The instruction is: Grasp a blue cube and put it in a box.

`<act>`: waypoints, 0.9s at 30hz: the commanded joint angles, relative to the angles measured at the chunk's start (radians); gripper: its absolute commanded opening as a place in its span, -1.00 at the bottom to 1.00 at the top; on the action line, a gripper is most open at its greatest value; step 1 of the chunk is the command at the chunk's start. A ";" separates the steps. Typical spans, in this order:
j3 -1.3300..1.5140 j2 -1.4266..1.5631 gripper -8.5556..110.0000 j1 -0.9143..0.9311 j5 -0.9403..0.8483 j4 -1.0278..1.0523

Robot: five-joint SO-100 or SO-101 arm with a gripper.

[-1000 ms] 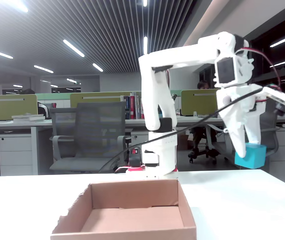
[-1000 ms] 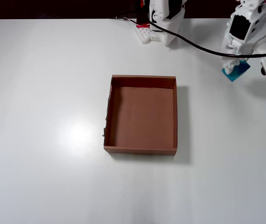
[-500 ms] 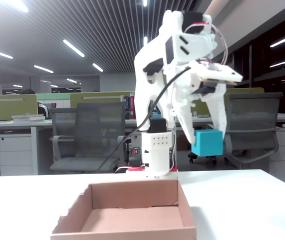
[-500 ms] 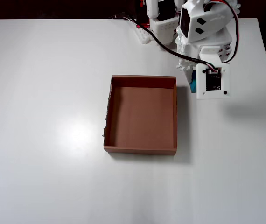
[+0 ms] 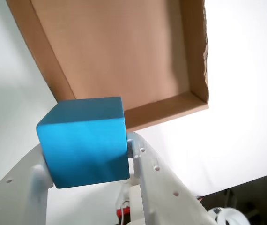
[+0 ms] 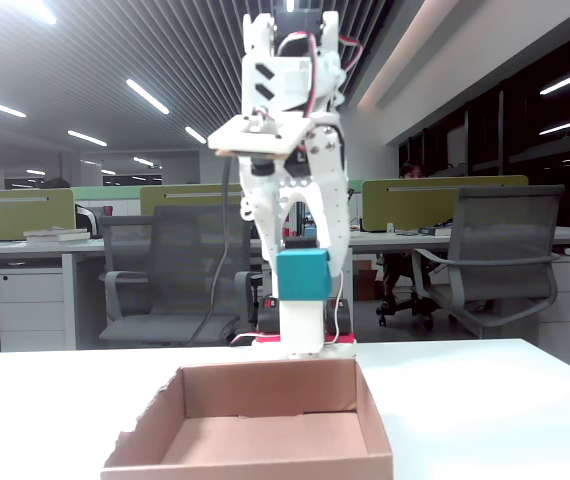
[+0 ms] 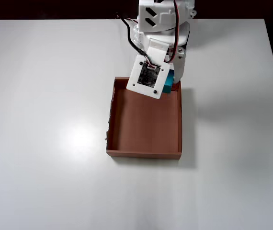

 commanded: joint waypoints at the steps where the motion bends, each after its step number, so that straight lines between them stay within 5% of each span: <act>1: -0.044 0.028 -0.63 0.052 -0.003 -0.012; 27: 0.041 -0.276 -0.63 0.158 0.002 -0.325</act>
